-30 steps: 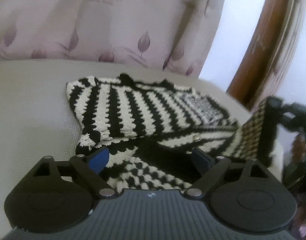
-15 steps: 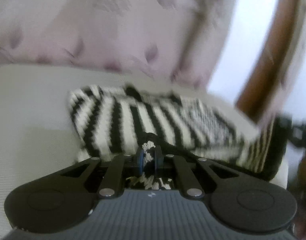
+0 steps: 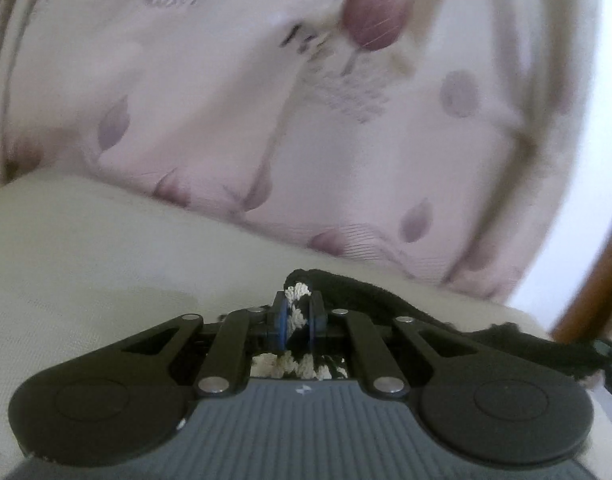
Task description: Fold small clothes
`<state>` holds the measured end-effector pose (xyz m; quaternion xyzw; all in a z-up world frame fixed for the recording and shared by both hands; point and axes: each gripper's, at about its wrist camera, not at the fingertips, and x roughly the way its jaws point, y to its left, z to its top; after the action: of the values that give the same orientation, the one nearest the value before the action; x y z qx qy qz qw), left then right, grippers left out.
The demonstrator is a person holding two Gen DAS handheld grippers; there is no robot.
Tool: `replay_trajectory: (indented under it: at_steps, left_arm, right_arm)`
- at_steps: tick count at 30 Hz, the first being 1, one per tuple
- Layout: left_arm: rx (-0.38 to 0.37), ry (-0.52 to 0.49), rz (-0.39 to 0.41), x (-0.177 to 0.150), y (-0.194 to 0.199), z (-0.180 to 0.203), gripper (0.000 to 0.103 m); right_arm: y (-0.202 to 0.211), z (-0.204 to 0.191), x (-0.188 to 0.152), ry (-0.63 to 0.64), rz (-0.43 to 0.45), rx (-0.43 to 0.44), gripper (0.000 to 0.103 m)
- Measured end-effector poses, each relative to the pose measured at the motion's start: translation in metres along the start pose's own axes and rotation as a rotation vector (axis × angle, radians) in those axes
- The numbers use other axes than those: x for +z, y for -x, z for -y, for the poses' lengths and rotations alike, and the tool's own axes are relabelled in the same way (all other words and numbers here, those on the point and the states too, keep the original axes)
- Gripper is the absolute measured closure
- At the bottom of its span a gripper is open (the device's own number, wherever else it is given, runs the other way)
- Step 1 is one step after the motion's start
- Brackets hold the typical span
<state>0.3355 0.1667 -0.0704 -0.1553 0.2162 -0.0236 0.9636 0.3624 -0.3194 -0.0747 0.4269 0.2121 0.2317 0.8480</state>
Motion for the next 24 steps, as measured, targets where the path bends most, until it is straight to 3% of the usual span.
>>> replay_trajectory:
  at_steps: [5,7,9,10,12,17,20,24]
  left_arm:
    - [0.054,0.028,-0.075,-0.011,-0.034,-0.015,0.089]
    - [0.047,0.042,-0.064,-0.011,-0.030,-0.021,0.070]
    - [0.030,0.101,-0.043,-0.010,-0.016,-0.031,0.016]
    - [0.042,0.115,-0.025,-0.010,-0.009,-0.034,0.009]
    - [0.054,0.116,0.005,-0.011,0.012,-0.039,0.006]
    - [0.004,0.053,-0.160,-0.025,0.037,-0.049,0.006]
    - [-0.067,0.075,-0.279,-0.045,0.041,-0.056,0.007]
    - [-0.153,0.033,-0.300,-0.055,0.048,-0.048,0.001]
  right_arm:
    - [-0.037,0.036,0.005,-0.101,0.010,-0.052,0.087]
    - [-0.035,0.047,0.003,-0.133,0.033,-0.073,0.083]
    - [-0.021,0.054,0.000,-0.143,0.056,-0.057,0.083]
    - [-0.012,0.055,-0.002,-0.126,0.055,-0.071,0.083]
    - [0.007,0.053,-0.007,-0.073,0.046,-0.104,0.082]
    - [0.046,0.049,-0.034,0.101,-0.051,-0.211,0.057]
    - [0.047,0.051,-0.045,0.118,-0.109,-0.218,0.042]
    - [0.035,0.054,-0.052,0.085,-0.166,-0.197,0.038]
